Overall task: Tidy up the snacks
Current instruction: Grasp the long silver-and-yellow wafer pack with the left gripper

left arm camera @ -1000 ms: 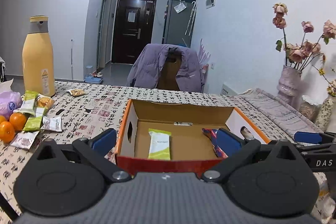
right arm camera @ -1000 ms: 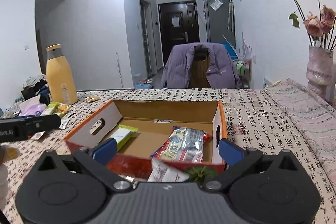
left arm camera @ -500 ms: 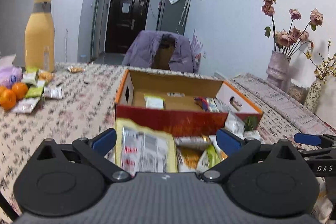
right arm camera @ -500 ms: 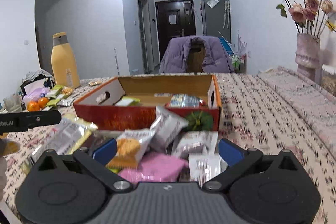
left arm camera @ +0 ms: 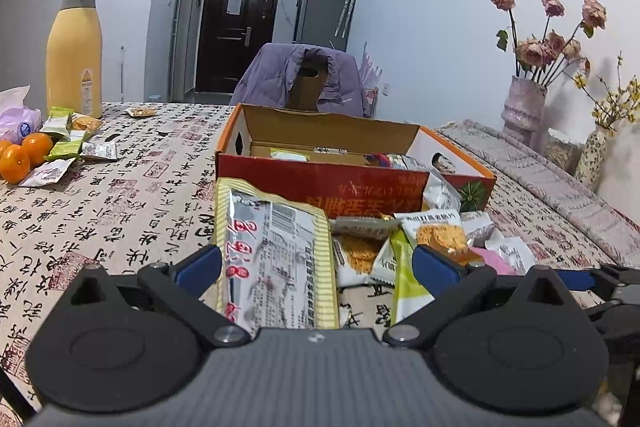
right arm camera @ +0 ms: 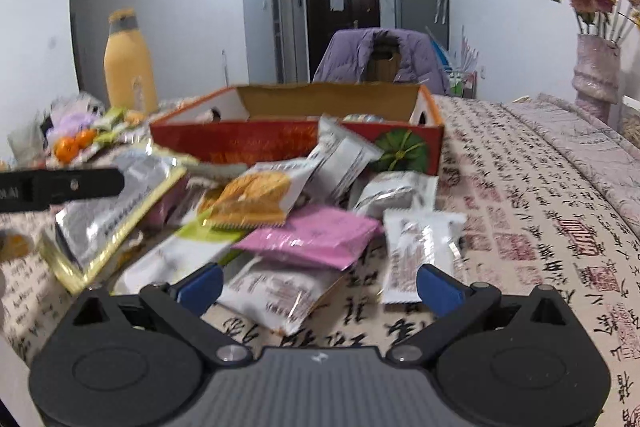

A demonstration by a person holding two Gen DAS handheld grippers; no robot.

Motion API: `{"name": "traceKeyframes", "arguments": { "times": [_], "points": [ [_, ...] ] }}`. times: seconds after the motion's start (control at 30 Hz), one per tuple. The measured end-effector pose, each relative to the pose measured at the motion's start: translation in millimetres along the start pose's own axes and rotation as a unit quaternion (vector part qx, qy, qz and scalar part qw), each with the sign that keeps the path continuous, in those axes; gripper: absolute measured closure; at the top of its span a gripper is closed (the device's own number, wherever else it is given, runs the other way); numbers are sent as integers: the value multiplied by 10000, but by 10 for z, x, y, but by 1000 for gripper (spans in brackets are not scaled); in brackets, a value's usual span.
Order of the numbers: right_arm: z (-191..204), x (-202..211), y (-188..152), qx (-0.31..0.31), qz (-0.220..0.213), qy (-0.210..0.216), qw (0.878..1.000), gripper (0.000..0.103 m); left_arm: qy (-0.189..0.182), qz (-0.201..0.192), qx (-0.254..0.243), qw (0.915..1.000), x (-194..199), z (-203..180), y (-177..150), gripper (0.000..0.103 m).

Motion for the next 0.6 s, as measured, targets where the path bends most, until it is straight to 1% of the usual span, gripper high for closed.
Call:
{"name": "traceKeyframes", "arguments": {
  "times": [0.1,0.2,0.23,0.3,0.37,0.43,0.53,0.6],
  "points": [
    [90,-108,-14,105,204,-30,9997,0,-32,34,-35,10000,1,-11,-28,0],
    [158,-192,25,193,287,-55,9994,2,-37,54,-36,10000,-1,-12,-38,0],
    [174,-226,42,209,329,-62,9992,4,-44,57,-32,10000,-1,-13,-38,0],
    [198,-292,61,223,425,-39,9988,13,-53,61,-33,10000,1,-15,-37,0],
    [192,-351,63,151,512,51,9986,16,-69,64,-34,9999,7,-15,-38,0],
    [206,-355,56,155,478,63,9987,16,-85,70,-37,9999,11,-10,-43,0],
    [200,-337,34,166,420,104,9989,18,-96,90,-37,9999,14,-4,-54,0],
    [208,-310,18,192,387,138,9990,23,-109,103,-26,9999,13,-1,-58,0]
  ]
}}
Point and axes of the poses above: each gripper's, at about its wrist camera, not at the fingertips, and x roughly against the way its jaws point, z to its left, y to its top, the point moved 4 cm from there along -x, roughly the way its jaws point, and after that the axes turned 7 degrees about y, right-handed, at the moved point
